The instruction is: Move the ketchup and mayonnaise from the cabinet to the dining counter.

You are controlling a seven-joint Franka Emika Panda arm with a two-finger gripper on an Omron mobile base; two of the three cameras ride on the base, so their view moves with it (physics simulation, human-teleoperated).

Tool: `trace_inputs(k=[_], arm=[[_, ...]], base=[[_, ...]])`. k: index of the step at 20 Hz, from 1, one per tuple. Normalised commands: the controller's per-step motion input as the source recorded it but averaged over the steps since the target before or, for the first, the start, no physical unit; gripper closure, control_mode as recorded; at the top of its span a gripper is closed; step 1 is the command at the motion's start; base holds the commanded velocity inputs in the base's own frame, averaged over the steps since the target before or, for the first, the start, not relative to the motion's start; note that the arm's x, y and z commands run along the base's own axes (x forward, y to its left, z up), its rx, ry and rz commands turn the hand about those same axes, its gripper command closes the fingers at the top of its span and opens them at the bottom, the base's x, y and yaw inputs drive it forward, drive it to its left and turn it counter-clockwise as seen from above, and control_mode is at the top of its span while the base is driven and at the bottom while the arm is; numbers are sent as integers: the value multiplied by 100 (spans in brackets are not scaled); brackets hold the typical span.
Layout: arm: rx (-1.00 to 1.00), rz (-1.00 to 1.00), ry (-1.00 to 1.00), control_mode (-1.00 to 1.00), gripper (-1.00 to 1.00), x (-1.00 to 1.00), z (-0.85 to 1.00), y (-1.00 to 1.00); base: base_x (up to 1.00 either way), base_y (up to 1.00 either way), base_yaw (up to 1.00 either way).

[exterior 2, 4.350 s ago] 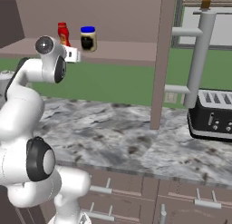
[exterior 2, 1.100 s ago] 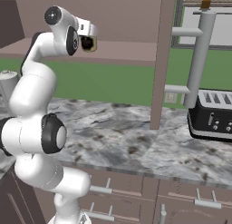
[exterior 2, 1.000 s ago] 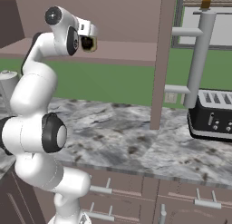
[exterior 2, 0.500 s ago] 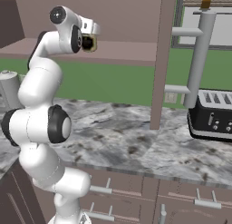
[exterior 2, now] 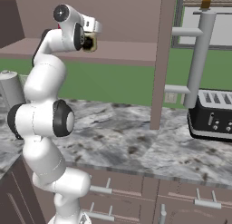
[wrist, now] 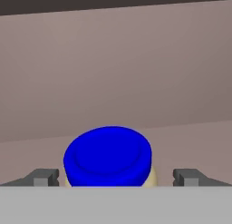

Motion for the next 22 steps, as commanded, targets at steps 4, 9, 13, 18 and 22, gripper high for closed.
trace_inputs(k=[4,9,13,18,22], arm=[[0,0,0,-100,-100,20,-1,0],[-2,0,0,-100,-100,18,-26,1],[-3,0,0,-100,-100,13,-23,4],[0,-1,0,-100,-100,8,-2,1],[0,-3,-1,-100,100,0,0,0]], base=[[0,0,0],[0,0,0],[0,0,0],[0,0,0],[0,0,0]])
